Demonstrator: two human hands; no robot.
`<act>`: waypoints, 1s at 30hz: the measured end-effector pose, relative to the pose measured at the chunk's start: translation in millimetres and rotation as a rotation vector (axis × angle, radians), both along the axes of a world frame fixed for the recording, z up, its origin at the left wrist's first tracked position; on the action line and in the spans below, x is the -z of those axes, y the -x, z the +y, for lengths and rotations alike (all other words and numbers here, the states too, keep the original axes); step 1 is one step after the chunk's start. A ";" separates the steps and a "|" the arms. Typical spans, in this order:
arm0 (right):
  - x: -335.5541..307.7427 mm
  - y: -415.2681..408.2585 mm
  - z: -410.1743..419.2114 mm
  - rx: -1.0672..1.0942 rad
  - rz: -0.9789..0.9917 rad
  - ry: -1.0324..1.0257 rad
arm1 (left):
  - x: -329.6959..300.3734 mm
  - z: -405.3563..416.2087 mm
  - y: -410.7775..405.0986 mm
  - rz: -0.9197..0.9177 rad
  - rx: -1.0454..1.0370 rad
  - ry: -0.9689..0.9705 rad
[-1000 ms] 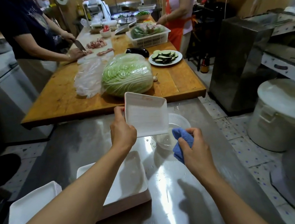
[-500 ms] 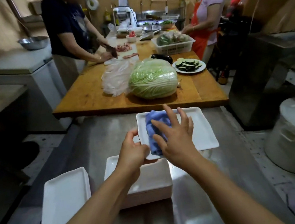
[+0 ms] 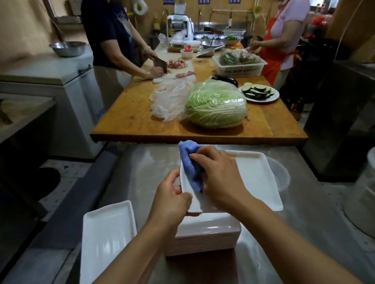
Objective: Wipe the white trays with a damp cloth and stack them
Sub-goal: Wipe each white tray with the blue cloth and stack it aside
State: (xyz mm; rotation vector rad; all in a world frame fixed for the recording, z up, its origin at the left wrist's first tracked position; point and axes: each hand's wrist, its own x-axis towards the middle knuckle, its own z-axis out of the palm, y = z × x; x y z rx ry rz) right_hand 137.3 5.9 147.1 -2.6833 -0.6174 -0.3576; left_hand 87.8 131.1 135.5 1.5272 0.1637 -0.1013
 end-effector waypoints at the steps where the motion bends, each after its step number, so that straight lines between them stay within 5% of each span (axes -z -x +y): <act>1: 0.2 -1.2 -2.1 0.035 -0.035 0.056 | -0.8 1.6 1.5 0.006 -0.010 0.027; 10: 2.4 -8.4 -66.1 0.377 -0.024 0.287 | -8.5 28.2 -0.5 0.008 -0.040 0.102; 17: 1.6 8.3 -74.4 0.286 -0.041 0.337 | -3.3 33.9 1.1 0.065 -0.034 0.228; 30: -3.4 67.1 -26.6 0.006 0.147 0.024 | 5.1 37.1 0.3 0.067 -0.124 0.268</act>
